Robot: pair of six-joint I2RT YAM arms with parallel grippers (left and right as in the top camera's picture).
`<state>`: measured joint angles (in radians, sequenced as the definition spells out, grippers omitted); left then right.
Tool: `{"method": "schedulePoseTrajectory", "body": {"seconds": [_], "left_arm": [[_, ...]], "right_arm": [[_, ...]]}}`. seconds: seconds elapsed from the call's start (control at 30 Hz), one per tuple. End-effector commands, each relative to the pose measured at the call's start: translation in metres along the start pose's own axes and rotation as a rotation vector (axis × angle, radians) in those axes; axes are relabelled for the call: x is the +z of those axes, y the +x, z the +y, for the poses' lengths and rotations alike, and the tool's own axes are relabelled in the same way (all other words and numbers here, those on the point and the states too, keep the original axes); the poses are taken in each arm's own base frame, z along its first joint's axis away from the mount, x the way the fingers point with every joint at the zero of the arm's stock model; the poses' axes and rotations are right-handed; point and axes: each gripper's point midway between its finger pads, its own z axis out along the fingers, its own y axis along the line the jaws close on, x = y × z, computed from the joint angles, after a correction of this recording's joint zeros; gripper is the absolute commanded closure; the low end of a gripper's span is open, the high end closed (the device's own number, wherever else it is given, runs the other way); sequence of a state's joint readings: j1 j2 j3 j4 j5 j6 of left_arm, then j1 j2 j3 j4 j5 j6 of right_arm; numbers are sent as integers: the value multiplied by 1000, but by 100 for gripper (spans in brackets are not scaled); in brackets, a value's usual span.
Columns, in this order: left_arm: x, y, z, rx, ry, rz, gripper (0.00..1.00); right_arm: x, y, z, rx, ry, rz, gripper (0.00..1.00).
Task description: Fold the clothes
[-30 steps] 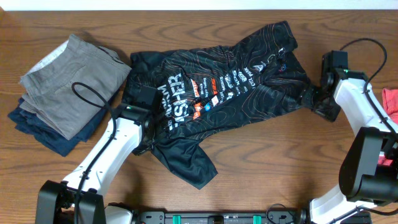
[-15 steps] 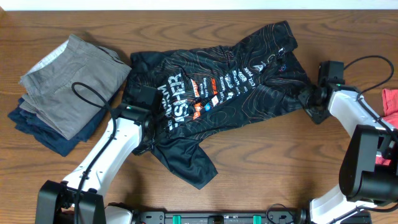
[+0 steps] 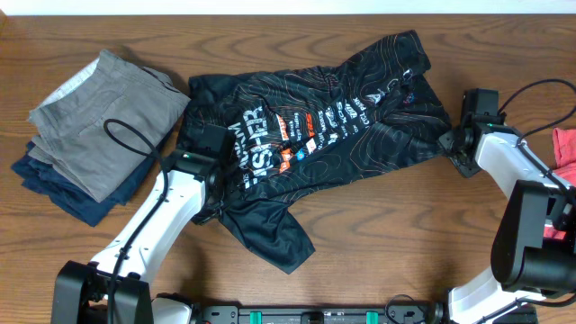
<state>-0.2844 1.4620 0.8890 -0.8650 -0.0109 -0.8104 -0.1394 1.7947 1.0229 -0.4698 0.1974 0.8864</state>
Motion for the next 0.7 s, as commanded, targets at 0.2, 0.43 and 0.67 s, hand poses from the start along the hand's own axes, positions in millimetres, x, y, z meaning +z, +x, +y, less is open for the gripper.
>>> {"method": "schedulePoseTrajectory", "body": {"seconds": [0.2,0.43,0.67], "left_arm": [[-1,-1,3,10,-12,-11,94],[-1,-1,3,10,-12,-11,94],[-1,-1,2,10,-11,-11,94]], "right_arm": [[3,3,1,16,-17,25,40],[17,12,-1,11,-3,62,41],[17,10,0,-14,-7,55,96]]}}
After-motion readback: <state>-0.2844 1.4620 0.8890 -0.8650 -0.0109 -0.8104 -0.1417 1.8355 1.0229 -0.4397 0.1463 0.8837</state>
